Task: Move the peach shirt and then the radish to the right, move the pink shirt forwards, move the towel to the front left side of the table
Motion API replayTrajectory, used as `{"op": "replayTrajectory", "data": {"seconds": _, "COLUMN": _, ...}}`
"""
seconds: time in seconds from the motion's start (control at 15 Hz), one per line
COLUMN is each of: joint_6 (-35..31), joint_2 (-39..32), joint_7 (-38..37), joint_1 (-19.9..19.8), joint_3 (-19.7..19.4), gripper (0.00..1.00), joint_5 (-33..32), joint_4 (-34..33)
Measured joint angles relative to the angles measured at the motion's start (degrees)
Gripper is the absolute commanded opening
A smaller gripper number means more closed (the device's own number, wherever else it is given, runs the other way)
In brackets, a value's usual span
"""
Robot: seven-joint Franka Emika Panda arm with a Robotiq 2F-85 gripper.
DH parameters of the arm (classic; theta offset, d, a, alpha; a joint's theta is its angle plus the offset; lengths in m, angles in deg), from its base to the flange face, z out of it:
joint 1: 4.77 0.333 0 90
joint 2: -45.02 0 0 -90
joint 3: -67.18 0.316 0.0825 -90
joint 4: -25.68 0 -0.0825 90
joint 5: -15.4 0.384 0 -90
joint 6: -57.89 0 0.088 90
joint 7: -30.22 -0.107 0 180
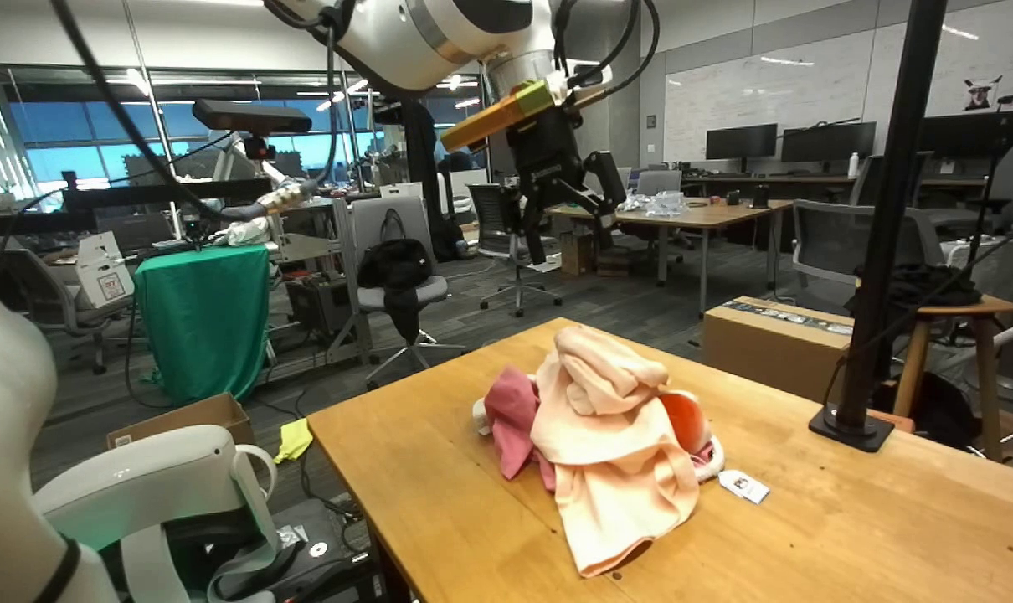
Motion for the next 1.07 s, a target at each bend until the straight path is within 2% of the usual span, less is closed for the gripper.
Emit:
{"op": "replayTrajectory", "data": {"seconds": 0.53, "joint_6": 3.76, "joint_2": -12.87, "joint_7": 4.12, "joint_1": 3.42, "joint_3": 0.32, "gripper": 1.00, "joint_5": -0.01, "joint_4": -10.29}}
{"op": "replayTrajectory", "data": {"seconds": 1.07, "joint_6": 5.50, "joint_2": -21.25, "joint_7": 8.91, "joint_1": 3.46, "joint_3": 0.00, "gripper": 1.00, "joint_5": 0.07, "joint_4": -14.30}}
